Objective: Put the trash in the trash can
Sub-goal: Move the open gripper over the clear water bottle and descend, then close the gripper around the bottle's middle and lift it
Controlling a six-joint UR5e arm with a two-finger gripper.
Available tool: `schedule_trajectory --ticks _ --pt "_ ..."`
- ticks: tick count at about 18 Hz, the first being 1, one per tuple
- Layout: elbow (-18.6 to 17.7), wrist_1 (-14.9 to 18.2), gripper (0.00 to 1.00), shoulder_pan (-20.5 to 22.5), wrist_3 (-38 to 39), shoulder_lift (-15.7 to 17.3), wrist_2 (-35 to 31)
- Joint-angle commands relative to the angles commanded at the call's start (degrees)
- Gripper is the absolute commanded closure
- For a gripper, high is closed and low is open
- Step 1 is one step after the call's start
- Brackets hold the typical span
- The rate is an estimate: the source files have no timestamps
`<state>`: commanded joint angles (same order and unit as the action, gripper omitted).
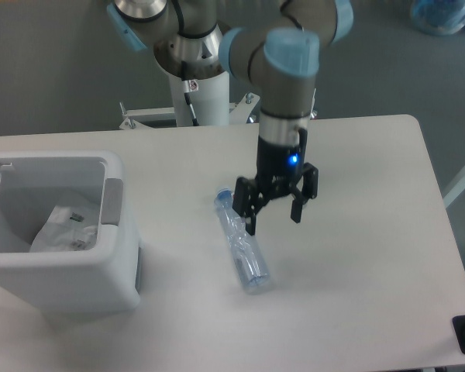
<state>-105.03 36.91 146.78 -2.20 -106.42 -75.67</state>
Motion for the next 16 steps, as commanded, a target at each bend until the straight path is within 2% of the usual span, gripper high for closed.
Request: schedule_trajectory --ticks 6,9,16 --pt "3.0 0.1 0.00 -3.2 -1.1 -6.1 -3.8" --pt "3.1 0.1 0.00 -4.3 -1.9 -8.0 -4.1" --pt "3.3 0.4 0.00 -5.1 -7.9 -8.7 -4.1"
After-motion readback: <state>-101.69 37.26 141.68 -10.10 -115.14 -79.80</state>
